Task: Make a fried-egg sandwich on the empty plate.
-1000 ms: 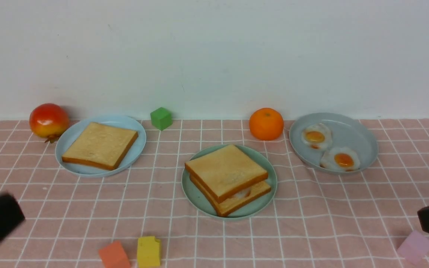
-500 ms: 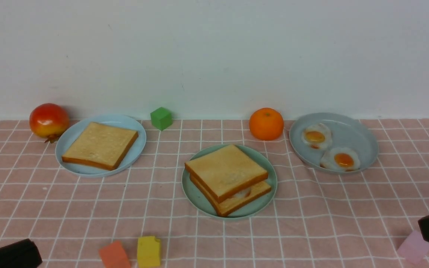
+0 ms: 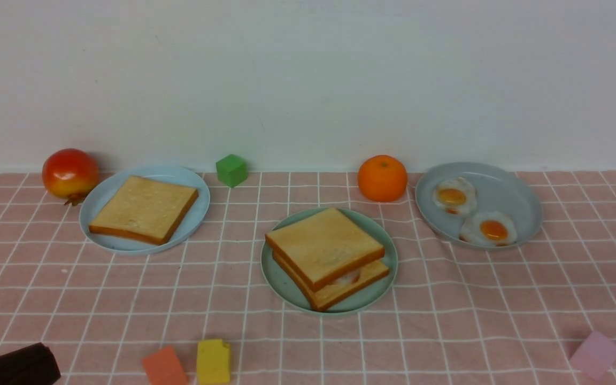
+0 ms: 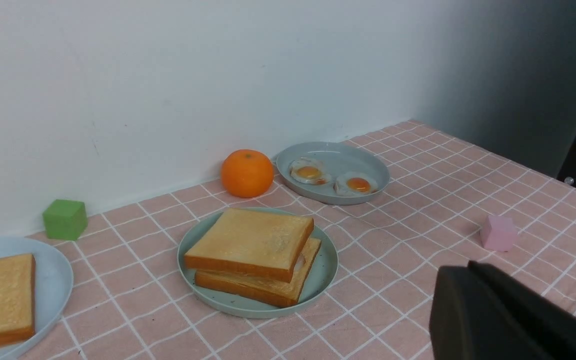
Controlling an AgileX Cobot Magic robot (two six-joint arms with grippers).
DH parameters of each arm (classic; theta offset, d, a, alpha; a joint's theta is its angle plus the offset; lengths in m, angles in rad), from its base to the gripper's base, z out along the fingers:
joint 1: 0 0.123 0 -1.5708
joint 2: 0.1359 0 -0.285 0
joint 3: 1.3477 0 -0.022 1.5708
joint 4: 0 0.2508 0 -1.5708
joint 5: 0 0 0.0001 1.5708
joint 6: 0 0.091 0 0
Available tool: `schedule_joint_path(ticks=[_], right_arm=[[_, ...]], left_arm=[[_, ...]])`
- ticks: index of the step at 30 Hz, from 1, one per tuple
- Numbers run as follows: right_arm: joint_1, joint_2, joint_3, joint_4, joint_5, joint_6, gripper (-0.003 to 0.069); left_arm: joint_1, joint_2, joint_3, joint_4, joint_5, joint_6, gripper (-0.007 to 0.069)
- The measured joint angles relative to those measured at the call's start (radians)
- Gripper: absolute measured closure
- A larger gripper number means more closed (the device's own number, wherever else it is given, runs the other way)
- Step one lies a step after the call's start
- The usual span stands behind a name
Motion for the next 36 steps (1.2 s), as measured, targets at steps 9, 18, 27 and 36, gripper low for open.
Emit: schedule_joint_path(ticks=[9, 18, 27, 36], right_arm=[[-0.173, -0.259, 0.372, -0.058, -0.431, 0.0, 0.0657], [-0.193, -0.552, 0.811, -0.059, -0.594, 0.023, 0.0657], [-0.199, -0.574, 0.828, -0.074, -0.542, 0.056, 0.0655], [-0.202, -0.574, 0.828, -0.077, -0.542, 0.057, 0.0651]], left_arm=[[0.0, 0.0, 0.0, 0.0, 0.0, 0.0, 0.0637], [0.0, 0.0, 0.0, 0.0, 0.0, 0.0, 0.0637], [0.0, 0.008, 0.0, 0.002, 0.001, 0.0, 0.0635], [0.0, 0.008, 0.0, 0.002, 0.003, 0.0, 0.0628]])
